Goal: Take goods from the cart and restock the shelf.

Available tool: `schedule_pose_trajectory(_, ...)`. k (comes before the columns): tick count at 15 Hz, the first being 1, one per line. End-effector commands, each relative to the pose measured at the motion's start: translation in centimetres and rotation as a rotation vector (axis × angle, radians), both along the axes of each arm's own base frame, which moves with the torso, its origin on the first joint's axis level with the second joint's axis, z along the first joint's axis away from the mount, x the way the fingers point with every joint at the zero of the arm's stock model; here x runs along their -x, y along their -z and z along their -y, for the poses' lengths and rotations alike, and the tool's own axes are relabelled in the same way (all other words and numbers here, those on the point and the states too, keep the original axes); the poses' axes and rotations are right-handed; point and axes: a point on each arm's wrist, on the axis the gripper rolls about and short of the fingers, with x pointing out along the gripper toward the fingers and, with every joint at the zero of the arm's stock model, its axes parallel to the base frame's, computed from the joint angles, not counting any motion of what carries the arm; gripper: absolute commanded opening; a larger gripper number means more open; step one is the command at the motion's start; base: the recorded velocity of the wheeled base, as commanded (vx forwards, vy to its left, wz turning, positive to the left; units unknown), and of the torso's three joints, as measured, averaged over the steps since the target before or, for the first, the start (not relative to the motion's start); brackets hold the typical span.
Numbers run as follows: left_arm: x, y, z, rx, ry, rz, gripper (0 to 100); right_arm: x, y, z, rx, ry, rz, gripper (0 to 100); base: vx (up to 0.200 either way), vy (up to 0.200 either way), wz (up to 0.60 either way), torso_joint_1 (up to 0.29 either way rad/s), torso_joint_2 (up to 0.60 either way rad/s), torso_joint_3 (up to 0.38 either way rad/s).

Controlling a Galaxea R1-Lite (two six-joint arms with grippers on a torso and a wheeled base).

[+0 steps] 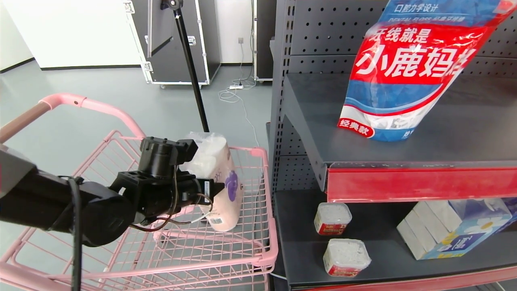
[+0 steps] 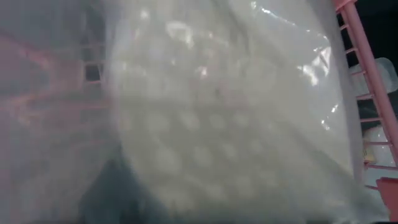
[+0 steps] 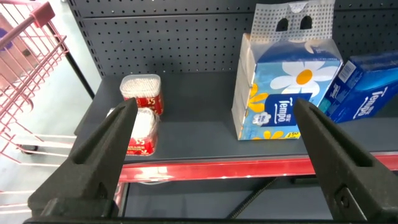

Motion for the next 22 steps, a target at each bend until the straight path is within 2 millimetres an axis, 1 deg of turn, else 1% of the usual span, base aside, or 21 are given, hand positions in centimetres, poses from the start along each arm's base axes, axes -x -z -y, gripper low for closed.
schedule_pose_trajectory(1, 2.6, -3.6, -2.1, 0.052, -0.004, 0.100, 0, 0.0, 0.0, 0.0, 0.001, 0.000, 0.000, 100, 0.000, 0.000, 0.00, 0.000, 0.00, 0.000)
schedule_pose_trajectory(3, 3.8, -5.8, -3.6, 0.083, -0.031, 0.172, 0, 0.0, 0.0, 0.0, 0.001, 0.000, 0.000, 100, 0.000, 0.000, 0.00, 0.000, 0.00, 0.000)
schedule_pose_trajectory(4, 4.3, -6.7, -4.0, 0.098, -0.026, 0.203, 0, 0.0, 0.0, 0.0, 0.003, 0.000, -0.001, 100, 0.000, 0.000, 0.00, 0.000, 0.00, 0.000)
schedule_pose_trajectory(5, 5.4, -8.0, -4.6, 0.121, -0.013, 0.244, 0, 0.0, 0.0, 0.0, 0.003, 0.000, -0.001, 100, 0.000, 0.000, 0.00, 0.000, 0.00, 0.000)
schedule_pose_trajectory(8, 7.6, -8.6, -5.5, 0.131, 0.000, 0.275, 0, 0.0, 0.0, 0.0, 0.003, 0.000, -0.001, 100, 0.000, 0.000, 0.00, 0.000, 0.00, 0.000)
schedule_pose_trajectory(10, 9.5, -10.2, -6.4, 0.154, -0.004, 0.338, 0, 0.0, 0.0, 0.0, 0.003, 0.000, -0.001, 100, 0.000, 0.000, 0.00, 0.000, 0.00, 0.000)
schedule_pose_trajectory(11, 10.9, -11.0, -7.0, 0.156, -0.005, 0.351, 0, 0.0, 0.0, 0.0, 0.003, 0.000, -0.001, 100, 0.000, 0.000, 0.00, 0.000, 0.00, 0.000)
schedule_pose_trajectory(12, 12.7, -11.6, -7.7, 0.151, 0.010, 0.350, 0, 0.0, 0.0, 0.0, 0.003, 0.000, -0.001, 100, 0.000, 0.000, 0.00, 0.000, 0.00, 0.000)
schedule_pose_trajectory(15, 18.9, -12.9, -9.9, 0.179, 0.108, 0.364, 0, 0.0, 0.0, 0.0, 0.003, 0.000, -0.001, 100, 0.000, 0.000, 0.00, 0.000, 0.00, 0.000)
schedule_pose_trajectory(17, 21.6, -13.3, -10.9, 0.203, 0.128, 0.412, 0, 0.0, 0.0, 0.0, 0.003, 0.001, -0.001, 100, 0.000, 0.000, 0.00, 0.000, 0.00, 0.000)
schedule_pose_trajectory(19, 23.7, -13.3, -11.7, 0.215, 0.126, 0.452, 0, 0.0, 0.0, 0.0, 0.003, 0.001, -0.001, 100, 0.000, 0.000, 0.00, 0.000, 0.00, 0.000)
schedule_pose_trajectory(22, 27.0, -12.6, -13.0, 0.220, 0.112, 0.473, 0, 0.0, 0.0, 0.0, 0.003, 0.001, -0.001, 100, 0.000, 0.000, 0.00, 0.000, 0.00, 0.000)
